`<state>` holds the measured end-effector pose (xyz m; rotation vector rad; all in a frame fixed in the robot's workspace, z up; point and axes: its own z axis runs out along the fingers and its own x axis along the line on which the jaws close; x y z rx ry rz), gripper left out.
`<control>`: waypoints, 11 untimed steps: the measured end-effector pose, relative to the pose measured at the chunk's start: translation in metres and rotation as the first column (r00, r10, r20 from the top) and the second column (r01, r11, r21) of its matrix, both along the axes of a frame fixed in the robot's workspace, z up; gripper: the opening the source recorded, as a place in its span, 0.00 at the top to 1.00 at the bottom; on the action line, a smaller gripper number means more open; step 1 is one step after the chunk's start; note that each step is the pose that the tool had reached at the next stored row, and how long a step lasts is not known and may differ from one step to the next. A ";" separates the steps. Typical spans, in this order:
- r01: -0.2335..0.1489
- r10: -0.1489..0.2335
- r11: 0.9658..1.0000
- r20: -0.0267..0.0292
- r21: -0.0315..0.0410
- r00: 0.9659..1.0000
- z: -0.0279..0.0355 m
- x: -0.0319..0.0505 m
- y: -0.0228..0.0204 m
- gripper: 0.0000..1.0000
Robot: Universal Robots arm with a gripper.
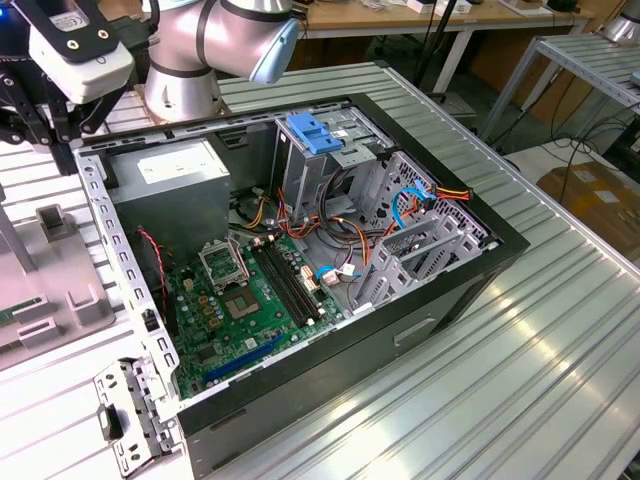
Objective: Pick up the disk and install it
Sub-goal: 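Reach for the disk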
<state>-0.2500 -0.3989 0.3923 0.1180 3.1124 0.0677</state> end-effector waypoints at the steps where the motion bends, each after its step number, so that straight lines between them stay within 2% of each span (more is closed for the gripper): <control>1: 0.000 0.000 1.000 0.000 0.000 1.000 0.0000 -0.0005 0.0000 0.89; 11: 0.000 0.000 1.000 0.000 0.000 1.000 -0.0001 -0.0057 0.0000 0.89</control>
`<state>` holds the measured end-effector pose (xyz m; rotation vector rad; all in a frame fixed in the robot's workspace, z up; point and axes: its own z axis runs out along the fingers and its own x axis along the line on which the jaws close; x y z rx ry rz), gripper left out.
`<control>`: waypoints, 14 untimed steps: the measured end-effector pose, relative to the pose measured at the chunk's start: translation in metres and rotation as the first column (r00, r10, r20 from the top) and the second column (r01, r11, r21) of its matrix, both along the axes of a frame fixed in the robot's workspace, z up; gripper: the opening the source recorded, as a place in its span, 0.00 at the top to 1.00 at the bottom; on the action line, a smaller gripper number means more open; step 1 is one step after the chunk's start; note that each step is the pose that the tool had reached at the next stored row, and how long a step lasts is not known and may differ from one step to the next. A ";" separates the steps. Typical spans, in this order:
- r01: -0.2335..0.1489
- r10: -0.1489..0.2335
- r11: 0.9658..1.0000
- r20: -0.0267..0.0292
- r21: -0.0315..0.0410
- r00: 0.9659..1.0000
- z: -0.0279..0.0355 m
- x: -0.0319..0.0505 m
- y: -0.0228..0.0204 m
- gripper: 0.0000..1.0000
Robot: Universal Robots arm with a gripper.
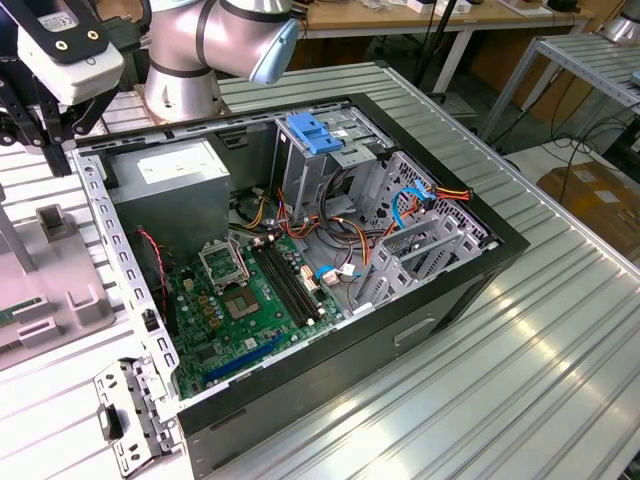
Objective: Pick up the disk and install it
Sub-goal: 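Reach for the disk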
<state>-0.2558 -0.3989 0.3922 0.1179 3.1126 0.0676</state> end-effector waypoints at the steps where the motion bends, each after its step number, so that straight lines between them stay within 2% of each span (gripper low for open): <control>1: 0.000 0.000 1.000 0.000 0.000 1.000 0.0000 -0.0006 0.0000 0.89; 14: 0.000 0.000 1.000 0.000 0.000 1.000 -0.0003 -0.0105 0.0000 0.89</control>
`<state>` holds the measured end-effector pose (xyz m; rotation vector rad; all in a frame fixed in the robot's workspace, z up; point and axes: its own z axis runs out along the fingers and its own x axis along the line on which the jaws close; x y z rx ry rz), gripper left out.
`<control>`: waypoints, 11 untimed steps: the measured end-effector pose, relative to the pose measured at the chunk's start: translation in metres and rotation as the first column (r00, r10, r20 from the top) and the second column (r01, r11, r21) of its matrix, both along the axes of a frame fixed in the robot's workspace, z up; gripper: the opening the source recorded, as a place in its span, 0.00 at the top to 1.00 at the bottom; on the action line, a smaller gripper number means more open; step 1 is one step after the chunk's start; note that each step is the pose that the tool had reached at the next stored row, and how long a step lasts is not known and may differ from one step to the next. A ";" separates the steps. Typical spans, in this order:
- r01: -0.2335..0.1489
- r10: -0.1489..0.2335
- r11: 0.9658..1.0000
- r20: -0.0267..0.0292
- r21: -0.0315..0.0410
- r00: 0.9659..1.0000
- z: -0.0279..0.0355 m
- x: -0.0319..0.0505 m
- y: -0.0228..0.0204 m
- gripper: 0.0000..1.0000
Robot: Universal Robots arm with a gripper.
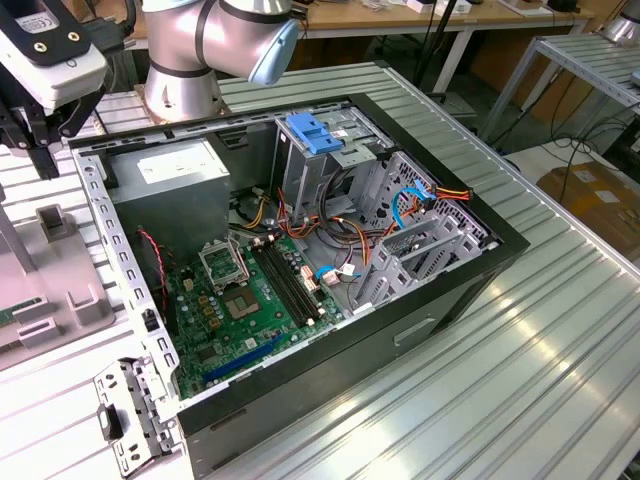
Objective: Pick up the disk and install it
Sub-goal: 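Reach for the disk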
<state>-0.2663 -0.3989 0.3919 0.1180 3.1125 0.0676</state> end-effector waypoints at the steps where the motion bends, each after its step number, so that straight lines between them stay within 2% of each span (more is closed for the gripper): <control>1: 0.000 0.000 1.000 0.000 0.000 1.000 -0.0001 -0.0018 0.0000 0.89; 11: 0.000 0.000 1.000 0.000 0.000 1.000 -0.0003 -0.0125 0.0000 0.89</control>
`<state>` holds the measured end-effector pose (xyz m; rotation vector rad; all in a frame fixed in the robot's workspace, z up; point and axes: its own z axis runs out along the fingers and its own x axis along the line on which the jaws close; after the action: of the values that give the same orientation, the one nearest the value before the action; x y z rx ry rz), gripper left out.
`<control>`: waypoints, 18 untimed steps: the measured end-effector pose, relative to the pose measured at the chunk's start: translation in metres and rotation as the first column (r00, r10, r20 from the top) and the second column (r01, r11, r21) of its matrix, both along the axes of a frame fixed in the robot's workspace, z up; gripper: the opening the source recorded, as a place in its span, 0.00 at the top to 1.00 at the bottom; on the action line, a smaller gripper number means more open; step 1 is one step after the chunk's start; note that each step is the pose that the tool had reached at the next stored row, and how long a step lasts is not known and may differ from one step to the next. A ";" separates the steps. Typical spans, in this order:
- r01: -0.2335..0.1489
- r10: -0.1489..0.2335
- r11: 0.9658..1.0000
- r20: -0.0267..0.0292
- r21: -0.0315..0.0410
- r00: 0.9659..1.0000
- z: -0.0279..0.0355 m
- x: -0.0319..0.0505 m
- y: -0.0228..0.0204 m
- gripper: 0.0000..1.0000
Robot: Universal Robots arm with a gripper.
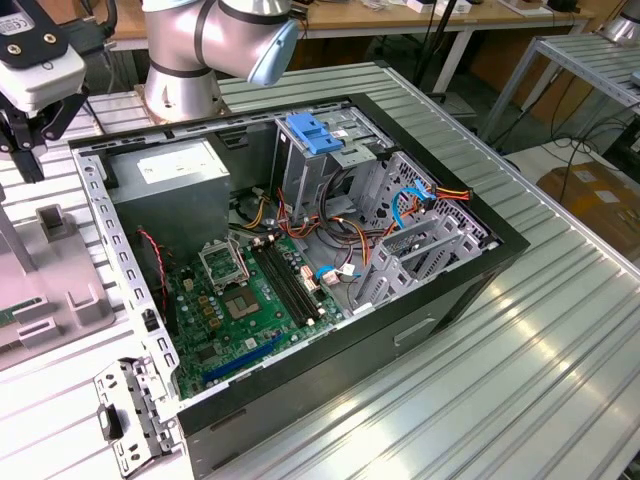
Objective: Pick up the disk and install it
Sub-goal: 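Reach for the disk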
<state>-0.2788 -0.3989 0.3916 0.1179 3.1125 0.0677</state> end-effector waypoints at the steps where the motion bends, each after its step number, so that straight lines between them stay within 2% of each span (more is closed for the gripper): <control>1: 0.000 0.000 1.000 0.000 0.000 1.000 0.0000 -0.0013 0.0000 0.89; 11: 0.000 0.000 1.000 0.000 0.000 1.000 -0.0010 -0.0129 0.0000 0.89; 18: 0.000 0.000 1.000 0.000 0.000 1.000 -0.0045 -0.0199 0.0000 0.89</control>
<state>-0.2988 -0.3989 0.3871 0.1180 3.1125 0.0676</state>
